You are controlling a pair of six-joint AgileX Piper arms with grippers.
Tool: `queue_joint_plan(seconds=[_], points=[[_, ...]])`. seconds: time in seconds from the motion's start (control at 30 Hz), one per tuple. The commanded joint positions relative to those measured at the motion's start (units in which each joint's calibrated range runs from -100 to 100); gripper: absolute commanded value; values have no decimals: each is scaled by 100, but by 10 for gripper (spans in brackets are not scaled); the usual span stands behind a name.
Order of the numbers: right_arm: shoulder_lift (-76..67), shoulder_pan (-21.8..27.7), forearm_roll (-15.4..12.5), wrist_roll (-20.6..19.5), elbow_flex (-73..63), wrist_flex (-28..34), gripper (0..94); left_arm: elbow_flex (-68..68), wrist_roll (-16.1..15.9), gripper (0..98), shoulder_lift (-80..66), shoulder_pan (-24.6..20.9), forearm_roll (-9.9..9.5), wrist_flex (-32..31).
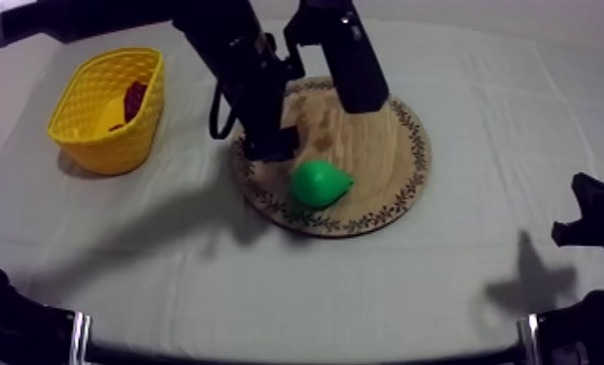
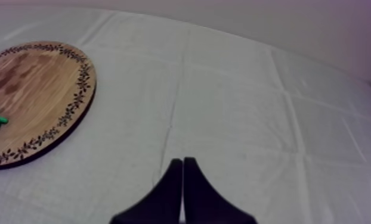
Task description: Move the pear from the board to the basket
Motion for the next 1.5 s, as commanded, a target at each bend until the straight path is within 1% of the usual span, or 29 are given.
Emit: queue_joint_plan(seconds=[0.0,0.3,0.57,0.7,0.9,1.23,1.47], points=[[-5,1,2,-3,5,4,5,61,-15,963,-23,7,23,7],[-5,1,2,0,5,4,5,450,63,965,-13,187,195,17],[-5,1,2,0,5,4,5,370,253,965,345,375,252,-53],[-5,1,2,0,5,4,5,234,302,964,647,401,260,-220],[-5,1,2,0,5,4,5,-141,396,964,1211,389,205,-284],[-5,1,2,0,5,4,5,-779,401,963,2031,313,261,-366],[-5,1,2,0,5,4,5,-1035,387,956,2455,260,266,-458]])
